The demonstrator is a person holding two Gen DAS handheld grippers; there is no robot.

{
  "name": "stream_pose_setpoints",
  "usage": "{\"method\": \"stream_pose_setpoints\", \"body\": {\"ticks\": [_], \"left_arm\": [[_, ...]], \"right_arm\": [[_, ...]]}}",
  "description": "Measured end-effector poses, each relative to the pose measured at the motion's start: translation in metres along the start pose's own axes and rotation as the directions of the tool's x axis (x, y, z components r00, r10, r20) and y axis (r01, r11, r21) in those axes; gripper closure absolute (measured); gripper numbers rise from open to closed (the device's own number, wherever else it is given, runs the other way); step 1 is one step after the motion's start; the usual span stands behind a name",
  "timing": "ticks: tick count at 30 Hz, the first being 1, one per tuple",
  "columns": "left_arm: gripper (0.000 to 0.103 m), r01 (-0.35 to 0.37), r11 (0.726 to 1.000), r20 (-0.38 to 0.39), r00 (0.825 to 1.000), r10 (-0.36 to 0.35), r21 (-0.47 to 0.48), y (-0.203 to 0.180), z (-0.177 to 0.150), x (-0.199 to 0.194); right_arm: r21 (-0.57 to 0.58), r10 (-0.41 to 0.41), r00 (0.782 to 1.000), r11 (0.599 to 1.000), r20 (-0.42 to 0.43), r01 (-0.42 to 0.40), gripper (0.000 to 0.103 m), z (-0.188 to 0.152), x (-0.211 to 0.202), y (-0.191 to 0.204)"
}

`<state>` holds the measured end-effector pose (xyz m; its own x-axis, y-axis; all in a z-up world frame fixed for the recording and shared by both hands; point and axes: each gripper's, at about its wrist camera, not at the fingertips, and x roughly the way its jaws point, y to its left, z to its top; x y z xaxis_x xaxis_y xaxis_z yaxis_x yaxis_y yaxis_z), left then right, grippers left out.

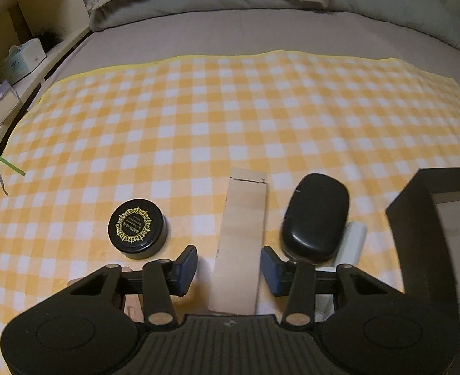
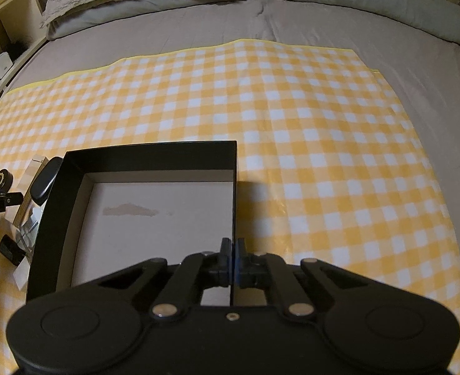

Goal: Organize rigid objects
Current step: 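Lower the left gripper onto the light wooden block and close, then lift the wooden block with the left gripper and carry it over the black box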

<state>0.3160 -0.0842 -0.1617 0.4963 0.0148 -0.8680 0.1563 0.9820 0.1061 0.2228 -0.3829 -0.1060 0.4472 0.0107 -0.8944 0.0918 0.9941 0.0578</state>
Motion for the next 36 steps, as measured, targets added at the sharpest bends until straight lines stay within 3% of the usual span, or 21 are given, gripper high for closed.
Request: {"method": "stream_pose_setpoints", "body": {"ticks": [4,6,10,15,26,36], "left_arm": [[0.058,0.015,1.0,-0.002,1.0,-0.015,-0.001,0.004,0.003,0.008],[0.068,0.021,1.0,-0.008,1.0,-0.021,0.009,0.004,0.003,0.014],[0.068,0.034,0.999,-0.027,0.999,-0.034,-0.004,0.0,0.003,0.025],[0.068,0.037,0.996,-0.033,0.999,-0.039,-0.085,0.008,0.005,0.025],[0.069,0.142,0.967,-0.004,0.989,-0.146,-0.212,0.036,0.006,-0.005],[0.066,0.095,0.977,-0.061,0.992,-0.109,-0.193,0.015,-0.01,0.017]], "right_arm": [[-0.002,-0.001,1.0,1.0,-0.001,0.001,0.1,0.0,0.0,0.0],[0.001,0.0,1.0,1.0,-0.001,0.0,0.1,0.0,0.0,0.0],[0.003,0.001,1.0,1.0,-0.001,-0.001,0.1,0.0,0.001,0.0],[0.002,0.0,1.0,1.0,-0.001,0.0,0.1,0.001,0.001,0.0],[0.005,-0.006,1.0,1.0,-0.005,0.006,0.1,0.002,0.005,0.0],[0.005,-0.007,1.0,1.0,-0.007,0.007,0.1,0.002,0.005,0.0]]}}
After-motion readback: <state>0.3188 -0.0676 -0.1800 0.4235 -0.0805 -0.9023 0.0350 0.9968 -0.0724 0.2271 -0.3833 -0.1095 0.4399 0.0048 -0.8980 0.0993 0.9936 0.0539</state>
